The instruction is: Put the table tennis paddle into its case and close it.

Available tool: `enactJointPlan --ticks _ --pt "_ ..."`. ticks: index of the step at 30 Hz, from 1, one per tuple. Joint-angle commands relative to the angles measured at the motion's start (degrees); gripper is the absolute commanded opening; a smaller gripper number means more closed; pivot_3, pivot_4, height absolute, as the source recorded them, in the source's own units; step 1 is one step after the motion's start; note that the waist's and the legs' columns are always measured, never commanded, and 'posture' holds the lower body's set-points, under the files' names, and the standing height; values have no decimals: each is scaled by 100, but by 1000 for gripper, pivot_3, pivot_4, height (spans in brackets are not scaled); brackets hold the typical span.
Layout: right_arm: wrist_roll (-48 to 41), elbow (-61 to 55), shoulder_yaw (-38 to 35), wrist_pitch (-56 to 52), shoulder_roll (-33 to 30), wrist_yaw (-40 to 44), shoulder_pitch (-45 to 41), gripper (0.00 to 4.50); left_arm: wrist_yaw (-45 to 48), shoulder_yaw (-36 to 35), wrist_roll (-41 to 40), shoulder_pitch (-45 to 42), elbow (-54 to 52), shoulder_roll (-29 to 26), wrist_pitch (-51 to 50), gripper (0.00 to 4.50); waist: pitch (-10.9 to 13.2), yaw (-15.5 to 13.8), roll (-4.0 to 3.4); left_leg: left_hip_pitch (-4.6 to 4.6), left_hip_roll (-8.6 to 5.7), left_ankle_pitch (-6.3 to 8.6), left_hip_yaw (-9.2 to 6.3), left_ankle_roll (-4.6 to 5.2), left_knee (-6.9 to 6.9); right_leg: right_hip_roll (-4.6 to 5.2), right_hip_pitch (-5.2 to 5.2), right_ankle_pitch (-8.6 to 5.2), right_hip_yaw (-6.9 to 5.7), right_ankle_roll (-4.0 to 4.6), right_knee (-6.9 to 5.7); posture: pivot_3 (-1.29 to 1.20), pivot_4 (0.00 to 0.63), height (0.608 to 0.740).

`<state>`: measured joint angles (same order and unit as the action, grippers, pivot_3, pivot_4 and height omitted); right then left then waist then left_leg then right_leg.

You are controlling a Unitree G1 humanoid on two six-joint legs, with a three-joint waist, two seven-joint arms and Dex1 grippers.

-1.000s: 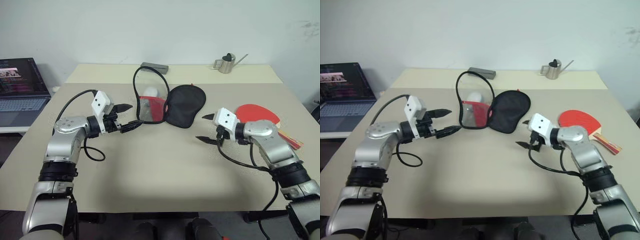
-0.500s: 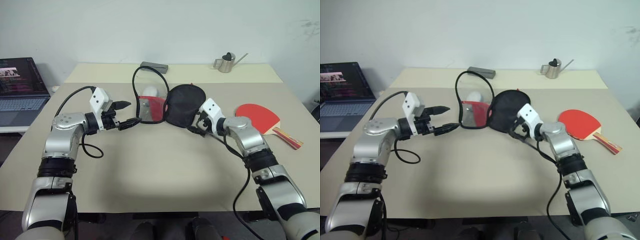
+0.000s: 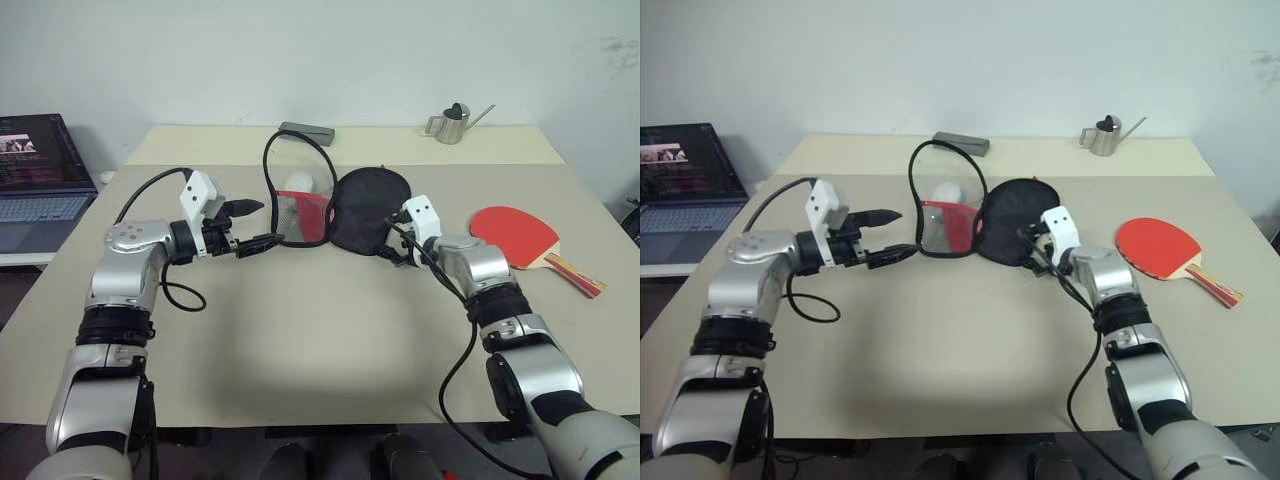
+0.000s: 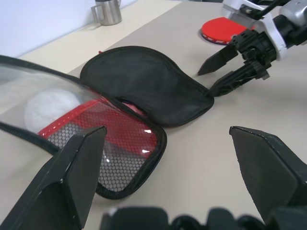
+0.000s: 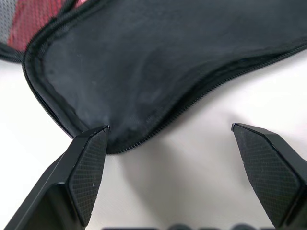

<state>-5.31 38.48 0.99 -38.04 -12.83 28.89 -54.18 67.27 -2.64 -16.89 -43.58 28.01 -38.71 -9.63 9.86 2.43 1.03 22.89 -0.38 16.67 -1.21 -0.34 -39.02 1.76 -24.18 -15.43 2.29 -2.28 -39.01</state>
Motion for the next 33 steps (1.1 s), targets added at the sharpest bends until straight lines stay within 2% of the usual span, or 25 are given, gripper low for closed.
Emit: enactJointPlan --ticks 1,10,13,24,25,33 --pt "-198 48 -194 -66 118 -38 -256 4471 123 -21 24 -278 64 -11 169 4500 0 19 0 0 0 0 0 0 0 0 0 0 0 0 0 0 150 740" --pt "-173 603 -292 66 339 -247 -505 4471 369 41 94 -436 235 73 327 4500 -1 82 0 -2 0 0 0 0 0 0 1 0 0 0 -2 0 150 740" --pt "-154 824 -339 154 393 -340 -598 3892 539 75 105 -440 268 47 384 4500 -1 89 -1 -3 0 0 0 0 0 0 1 0 2 0 -5 0 150 740" --pt "-161 1009 -379 100 404 -379 -715 226 793 102 217 -494 361 -4 494 4500 -1 112 -1 -3 2 -1 1 -1 2 -1 0 0 3 0 -3 0 150 740" --pt "-164 994 -378 83 392 -373 -711 21 803 100 216 -471 339 -3 491 4500 -1 111 -1 -3 1 -1 1 -1 2 -1 0 0 3 0 -3 0 150 740" --pt "-93 727 -227 -191 52 -99 -588 21 988 159 128 -8 -240 -27 203 4500 -1 97 -1 -1 1 -1 -1 -1 3 0 0 0 2 0 -2 0 150 740"
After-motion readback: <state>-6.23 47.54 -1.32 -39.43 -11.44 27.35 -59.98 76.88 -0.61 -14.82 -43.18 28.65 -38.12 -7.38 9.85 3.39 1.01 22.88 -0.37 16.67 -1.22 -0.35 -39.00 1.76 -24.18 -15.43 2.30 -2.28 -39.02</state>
